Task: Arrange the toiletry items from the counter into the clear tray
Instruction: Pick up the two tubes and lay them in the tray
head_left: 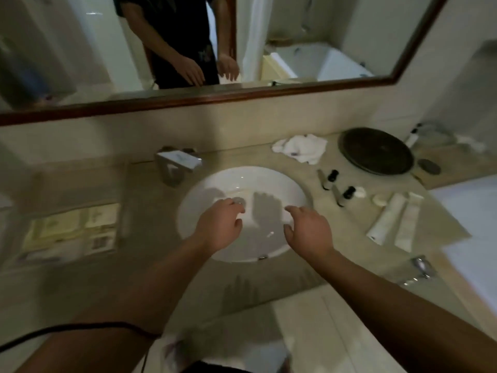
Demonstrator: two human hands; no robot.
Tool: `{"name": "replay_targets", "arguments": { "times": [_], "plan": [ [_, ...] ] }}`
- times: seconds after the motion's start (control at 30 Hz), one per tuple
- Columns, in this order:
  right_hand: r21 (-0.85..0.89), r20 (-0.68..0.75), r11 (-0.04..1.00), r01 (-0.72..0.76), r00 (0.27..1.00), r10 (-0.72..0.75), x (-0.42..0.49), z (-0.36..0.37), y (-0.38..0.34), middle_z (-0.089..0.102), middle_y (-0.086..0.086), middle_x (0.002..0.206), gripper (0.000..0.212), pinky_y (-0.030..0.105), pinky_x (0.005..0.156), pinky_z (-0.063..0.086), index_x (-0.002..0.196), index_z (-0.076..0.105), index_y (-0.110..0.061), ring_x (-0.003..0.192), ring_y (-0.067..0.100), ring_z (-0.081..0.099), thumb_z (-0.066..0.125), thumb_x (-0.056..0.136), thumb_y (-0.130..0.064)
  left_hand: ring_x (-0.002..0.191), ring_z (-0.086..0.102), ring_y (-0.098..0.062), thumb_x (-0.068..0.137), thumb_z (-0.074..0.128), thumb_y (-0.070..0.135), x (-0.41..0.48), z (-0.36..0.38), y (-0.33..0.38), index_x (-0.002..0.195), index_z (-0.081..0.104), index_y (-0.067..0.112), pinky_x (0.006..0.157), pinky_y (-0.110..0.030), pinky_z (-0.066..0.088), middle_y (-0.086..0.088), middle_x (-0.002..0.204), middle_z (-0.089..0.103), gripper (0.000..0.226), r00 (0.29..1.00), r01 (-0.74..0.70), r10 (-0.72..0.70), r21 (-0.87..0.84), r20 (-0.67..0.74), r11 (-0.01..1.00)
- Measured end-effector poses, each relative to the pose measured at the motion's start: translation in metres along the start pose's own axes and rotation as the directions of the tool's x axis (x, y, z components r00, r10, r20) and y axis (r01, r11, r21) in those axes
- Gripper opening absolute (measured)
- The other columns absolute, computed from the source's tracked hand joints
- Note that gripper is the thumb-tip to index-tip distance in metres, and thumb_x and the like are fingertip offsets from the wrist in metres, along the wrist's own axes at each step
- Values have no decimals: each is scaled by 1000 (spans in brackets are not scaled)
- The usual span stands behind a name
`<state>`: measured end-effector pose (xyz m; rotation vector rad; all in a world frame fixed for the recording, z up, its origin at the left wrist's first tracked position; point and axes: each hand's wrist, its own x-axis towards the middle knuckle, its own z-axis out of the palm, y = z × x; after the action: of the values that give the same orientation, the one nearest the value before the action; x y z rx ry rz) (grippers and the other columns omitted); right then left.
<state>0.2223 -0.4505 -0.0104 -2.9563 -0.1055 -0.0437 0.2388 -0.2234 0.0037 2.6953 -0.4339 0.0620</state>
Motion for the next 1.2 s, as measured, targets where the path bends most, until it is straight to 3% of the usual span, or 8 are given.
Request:
{"name": "replay_targets", "arguments": {
  "times": [0.1,0.23,0.57,0.7,0.9,1.0,1.1,1.2],
  "plan": [
    [8,-16,996,-88,996,88,-20,-15,61,66,9,111,51,37,79,50,134,52,-23,97,30,62,56,85,-36,117,54,-22,85,56,21,16,24,54,116,63,22,87,-36,52,-2,121,60,32,997,-24,25,-8,74,1000],
    [69,-21,974,-215,976,217,-28,-25,120,63,8,118,53,38,85,50,138,48,-24,105,29,60,54,87,-38,108,56,-20,87,54,22,50,45,106,119,61,23,84,-36,52,0,117,61,33,990,-66,67,-17,127,998],
    [66,-24,923,-380,924,382,-1,-28,208,64,5,116,51,39,84,51,134,49,-25,104,26,60,56,85,-38,104,60,-21,87,56,23,142,104,180,118,60,23,88,-38,52,-1,117,63,31,955,-109,149,-163,258,981],
    [64,-35,882,-466,883,469,19,-30,238,64,4,114,45,38,82,53,129,52,-26,102,25,61,56,86,-39,95,65,-20,90,53,23,169,125,207,115,63,20,83,-32,53,-4,107,70,26,940,-135,184,-184,287,974],
    [157,64,755,-636,770,635,24,-24,279,63,7,114,45,40,78,56,127,51,-23,96,27,64,57,86,-39,96,63,-20,89,55,28,187,155,252,109,63,19,85,-36,53,-3,106,67,24,872,-125,213,-219,440,968],
    [181,127,690,-700,713,690,25,-22,302,58,11,121,54,42,84,53,131,45,-18,105,31,61,60,85,-44,93,60,-22,87,56,33,192,168,271,104,60,17,82,-38,52,-3,103,64,24,816,-124,202,-177,542,976],
    [185,201,659,-729,684,701,29,-14,321,57,12,121,62,44,85,53,129,43,-15,107,34,60,64,81,-48,96,60,-24,87,61,32,194,182,287,103,56,15,72,-31,44,-5,103,62,24,828,-84,169,-179,535,980],
    [170,221,670,-723,690,689,33,-11,334,57,13,113,62,40,76,52,126,42,-12,100,34,62,64,81,-49,106,58,-24,86,62,30,193,194,302,120,51,17,75,-30,43,-5,117,59,38,864,1,82,-164,497,987]
  ]
}}
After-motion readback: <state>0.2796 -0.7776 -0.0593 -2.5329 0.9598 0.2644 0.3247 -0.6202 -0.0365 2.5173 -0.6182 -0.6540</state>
